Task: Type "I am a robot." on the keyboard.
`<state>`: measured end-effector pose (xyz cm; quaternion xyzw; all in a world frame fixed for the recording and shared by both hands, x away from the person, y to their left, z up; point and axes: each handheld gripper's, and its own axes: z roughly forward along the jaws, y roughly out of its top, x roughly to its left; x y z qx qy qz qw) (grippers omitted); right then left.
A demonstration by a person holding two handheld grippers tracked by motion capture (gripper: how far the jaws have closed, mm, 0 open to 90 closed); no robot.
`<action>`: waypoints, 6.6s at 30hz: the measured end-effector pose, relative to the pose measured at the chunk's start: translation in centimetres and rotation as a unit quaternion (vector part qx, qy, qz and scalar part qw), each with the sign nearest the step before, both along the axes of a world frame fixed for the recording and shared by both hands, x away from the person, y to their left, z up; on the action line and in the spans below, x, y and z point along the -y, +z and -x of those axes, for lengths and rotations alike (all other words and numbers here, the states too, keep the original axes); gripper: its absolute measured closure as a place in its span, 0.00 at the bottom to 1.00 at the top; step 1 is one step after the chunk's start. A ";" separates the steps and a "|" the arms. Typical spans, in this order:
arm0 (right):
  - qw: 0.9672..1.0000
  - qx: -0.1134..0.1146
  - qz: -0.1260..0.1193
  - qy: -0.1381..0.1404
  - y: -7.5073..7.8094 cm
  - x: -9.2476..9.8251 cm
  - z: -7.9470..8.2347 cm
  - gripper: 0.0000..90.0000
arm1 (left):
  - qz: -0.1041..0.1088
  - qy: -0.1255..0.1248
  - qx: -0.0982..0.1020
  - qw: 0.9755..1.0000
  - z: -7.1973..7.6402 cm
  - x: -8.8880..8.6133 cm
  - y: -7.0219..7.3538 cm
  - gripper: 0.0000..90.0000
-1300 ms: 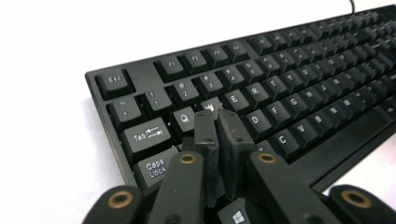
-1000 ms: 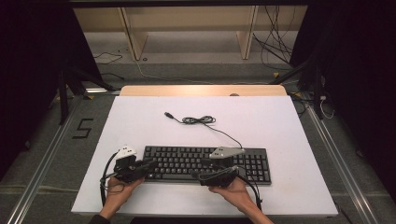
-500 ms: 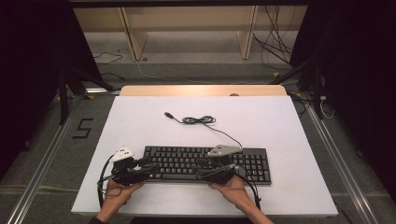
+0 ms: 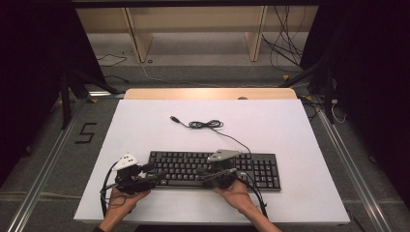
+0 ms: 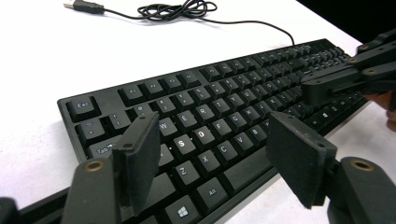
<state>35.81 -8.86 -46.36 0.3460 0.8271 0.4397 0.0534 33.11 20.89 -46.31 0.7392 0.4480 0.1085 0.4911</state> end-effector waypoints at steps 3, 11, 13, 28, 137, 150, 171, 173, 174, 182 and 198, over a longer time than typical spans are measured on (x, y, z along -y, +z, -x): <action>1.000 -0.001 0.006 0.000 -0.3 -0.2 -0.2 1.00 | 0.003 -0.001 0.005 1.000 0.1 0.1 0.1 0.37; 1.000 -0.006 0.017 0.001 -0.8 -0.7 -0.4 1.00 | 0.010 -0.007 0.016 1.000 0.5 0.2 0.3 0.35; 1.000 -0.009 0.019 0.002 -0.9 -0.8 -0.5 1.00 | 0.011 -0.006 0.017 1.000 0.6 0.2 0.3 0.34; 0.999 -0.014 0.031 0.007 -1.5 -1.2 -0.7 1.00 | 0.011 -0.011 0.021 1.000 1.1 0.3 0.3 0.31; 0.999 -0.011 0.043 0.027 -2.0 -1.4 1.2 1.00 | 0.008 0.014 0.023 1.000 0.5 -0.6 -0.3 0.31; 1.000 -0.006 -0.014 0.018 -0.3 0.1 1.4 0.63 | -0.001 0.040 0.013 0.999 -0.4 -1.0 -0.6 0.45; 1.000 0.008 -0.020 0.005 0.6 1.2 1.8 0.42 | -0.053 0.028 -0.005 0.998 -1.4 -0.1 -1.2 0.89; 1.000 0.008 -0.021 0.005 0.7 1.2 1.9 0.42 | -0.055 0.027 -0.005 0.998 -1.4 -0.1 -1.2 0.93; 1.000 0.008 -0.021 0.005 0.7 1.2 1.9 0.42 | -0.057 0.027 -0.006 0.998 -1.4 0.0 -1.2 0.94; 1.000 0.010 -0.025 0.003 0.8 1.4 2.0 0.39 | -0.066 0.030 -0.015 0.997 -1.7 -0.1 -1.4 0.99; 1.000 0.011 -0.029 0.002 0.7 1.8 2.4 0.38 | -0.082 0.027 -0.033 0.996 -2.5 0.4 -1.7 0.99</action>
